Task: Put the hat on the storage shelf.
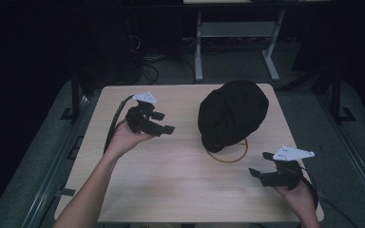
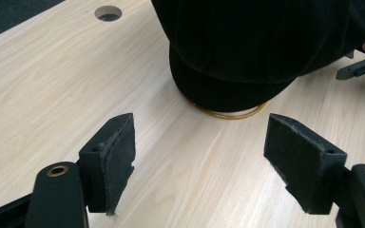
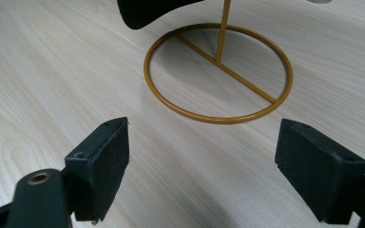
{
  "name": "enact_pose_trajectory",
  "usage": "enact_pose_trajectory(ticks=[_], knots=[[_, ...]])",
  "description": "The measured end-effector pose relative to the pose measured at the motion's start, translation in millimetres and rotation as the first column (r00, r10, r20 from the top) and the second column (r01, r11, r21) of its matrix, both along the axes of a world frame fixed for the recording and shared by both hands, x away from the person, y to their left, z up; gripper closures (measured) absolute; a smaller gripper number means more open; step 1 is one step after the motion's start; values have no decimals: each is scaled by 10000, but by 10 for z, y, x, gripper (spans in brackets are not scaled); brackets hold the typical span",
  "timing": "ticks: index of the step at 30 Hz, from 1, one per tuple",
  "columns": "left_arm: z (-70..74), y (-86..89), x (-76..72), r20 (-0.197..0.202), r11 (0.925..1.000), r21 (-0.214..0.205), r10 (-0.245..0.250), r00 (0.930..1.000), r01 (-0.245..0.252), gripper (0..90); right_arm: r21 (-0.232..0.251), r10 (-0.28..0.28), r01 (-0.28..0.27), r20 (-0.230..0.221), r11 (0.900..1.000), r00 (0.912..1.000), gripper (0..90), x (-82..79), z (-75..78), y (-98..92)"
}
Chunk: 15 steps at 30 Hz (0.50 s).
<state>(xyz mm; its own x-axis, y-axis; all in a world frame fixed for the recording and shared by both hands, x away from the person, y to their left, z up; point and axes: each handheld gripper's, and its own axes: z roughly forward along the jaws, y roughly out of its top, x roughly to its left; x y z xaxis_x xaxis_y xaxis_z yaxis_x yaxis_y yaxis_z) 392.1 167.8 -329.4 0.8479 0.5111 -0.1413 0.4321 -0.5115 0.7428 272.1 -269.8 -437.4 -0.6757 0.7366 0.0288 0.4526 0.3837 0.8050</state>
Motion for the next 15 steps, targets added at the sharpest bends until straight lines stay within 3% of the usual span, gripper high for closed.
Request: enact_pose_trajectory(ticks=[15], knots=[[-238, 256, -235, 275, 9989, -32, 471, 9985, -470, 248, -135, -17, 17, -63, 9999, 10000, 184, 6, -14, 30]])
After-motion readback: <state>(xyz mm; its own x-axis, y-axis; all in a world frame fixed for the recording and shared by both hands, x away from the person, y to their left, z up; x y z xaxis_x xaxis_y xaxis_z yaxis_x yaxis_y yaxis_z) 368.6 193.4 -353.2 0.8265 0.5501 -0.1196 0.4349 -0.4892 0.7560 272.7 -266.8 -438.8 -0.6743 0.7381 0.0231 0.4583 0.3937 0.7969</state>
